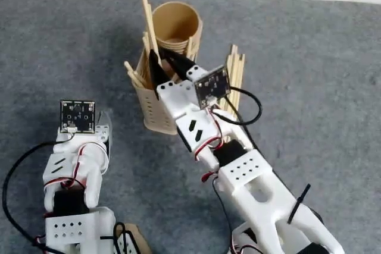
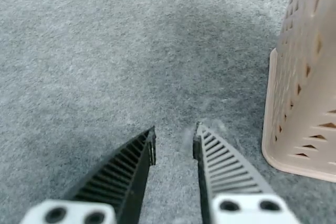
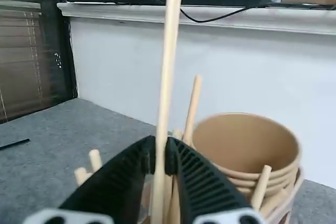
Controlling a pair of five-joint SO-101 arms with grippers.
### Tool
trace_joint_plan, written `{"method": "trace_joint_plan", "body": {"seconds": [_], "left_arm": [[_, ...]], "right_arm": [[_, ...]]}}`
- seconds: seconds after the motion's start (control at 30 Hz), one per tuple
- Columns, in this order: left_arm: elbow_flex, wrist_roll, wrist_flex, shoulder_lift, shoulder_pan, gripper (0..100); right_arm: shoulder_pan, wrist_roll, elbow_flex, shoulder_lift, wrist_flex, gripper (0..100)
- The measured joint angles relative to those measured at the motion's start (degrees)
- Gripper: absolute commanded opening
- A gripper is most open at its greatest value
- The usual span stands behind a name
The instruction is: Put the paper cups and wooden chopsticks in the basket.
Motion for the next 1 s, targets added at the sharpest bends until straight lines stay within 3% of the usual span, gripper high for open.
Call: {"method": "trace_joint_plan", "body": {"seconds": [0.4,0.6,0.8,0.9,1.0], "left_arm": [[0.0,0.0,0.0,0.0,0.0,15],[0.0,0.0,0.0,0.0,0.0,15],[0.0,0.0,0.0,0.0,0.1,15],[0.0,0.0,0.0,0.0,0.1,15],[0.0,0.0,0.0,0.0,0.0,15]], "right_arm": [[0.1,0.0,0.0,-1.1,3.2,10.2],[2.2,0.0,-7.1,-15.6,32.5,10.1],[18.1,0.0,-23.6,-24.2,65.7,10.4],[24.1,0.0,-22.9,-17.3,69.5,10.6],[25.8,0.0,-20.0,-7.1,66.6,10.6]]}}
